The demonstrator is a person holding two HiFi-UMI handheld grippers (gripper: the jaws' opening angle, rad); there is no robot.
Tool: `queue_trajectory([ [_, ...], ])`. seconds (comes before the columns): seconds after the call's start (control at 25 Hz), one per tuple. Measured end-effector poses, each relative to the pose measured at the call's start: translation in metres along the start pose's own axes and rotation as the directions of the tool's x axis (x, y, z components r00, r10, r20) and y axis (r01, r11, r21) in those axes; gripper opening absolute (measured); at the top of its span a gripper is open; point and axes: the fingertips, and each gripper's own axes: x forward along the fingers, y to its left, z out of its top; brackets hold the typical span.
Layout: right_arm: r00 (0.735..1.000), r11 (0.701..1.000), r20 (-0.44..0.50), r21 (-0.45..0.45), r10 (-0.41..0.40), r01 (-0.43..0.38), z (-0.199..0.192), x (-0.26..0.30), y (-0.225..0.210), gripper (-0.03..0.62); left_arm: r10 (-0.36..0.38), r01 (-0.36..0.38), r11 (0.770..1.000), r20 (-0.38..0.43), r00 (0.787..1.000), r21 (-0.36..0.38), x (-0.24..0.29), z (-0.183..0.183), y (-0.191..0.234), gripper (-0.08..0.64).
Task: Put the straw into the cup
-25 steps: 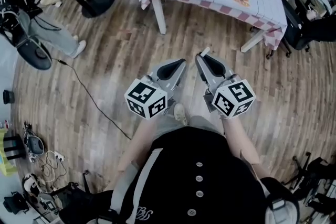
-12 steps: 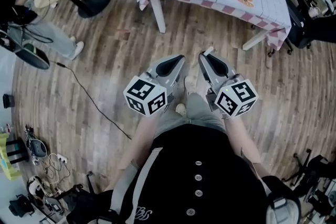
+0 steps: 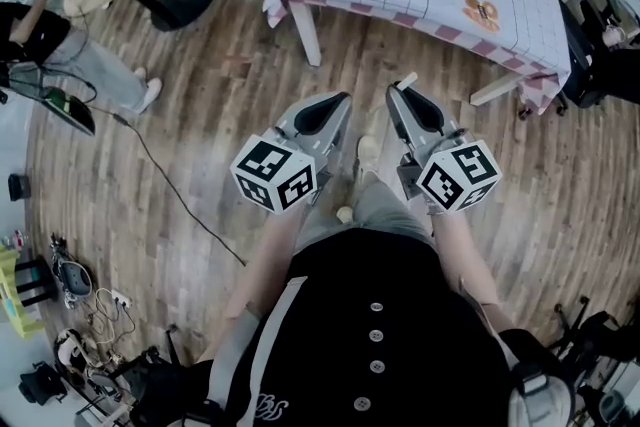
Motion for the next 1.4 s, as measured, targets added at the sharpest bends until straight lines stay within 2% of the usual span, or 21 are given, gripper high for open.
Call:
queue_trajectory([
  [0.36,0.998,0.999,-0.053,0.033,0.039,-0.037,0.014,0.059,-0.056,0.041,-0.006,0.006,1.0,-0.012,1.0,-0.02,0.076,0.026,0.05,-0.003],
  [0.6,0.995,0.998,-0.077,-0.017,0.06,-0.062,0.031,0.092,-0.091,0.041,-0.012,0.013,1.0,-0.045,0.999,0.013,0.127,0.041,0.075,-0.002],
  [0.84,0.994,0.997,-0.072,0.001,0.077,-0.077,0.051,0.119,-0.138,0.041,-0.016,0.017,0.999,-0.049,0.999,0.03,0.177,0.058,0.091,-0.002],
  [1.12,0.988,0.993,-0.094,0.015,0.122,-0.121,0.054,0.14,-0.164,0.04,0.035,-0.035,0.999,-0.032,0.999,-0.006,0.201,0.066,0.114,-0.003],
  [1.4,0.988,0.993,-0.11,0.043,0.11,-0.106,0.049,0.143,-0.181,0.041,0.06,-0.061,0.998,-0.052,0.997,-0.018,0.206,0.062,0.126,-0.003],
])
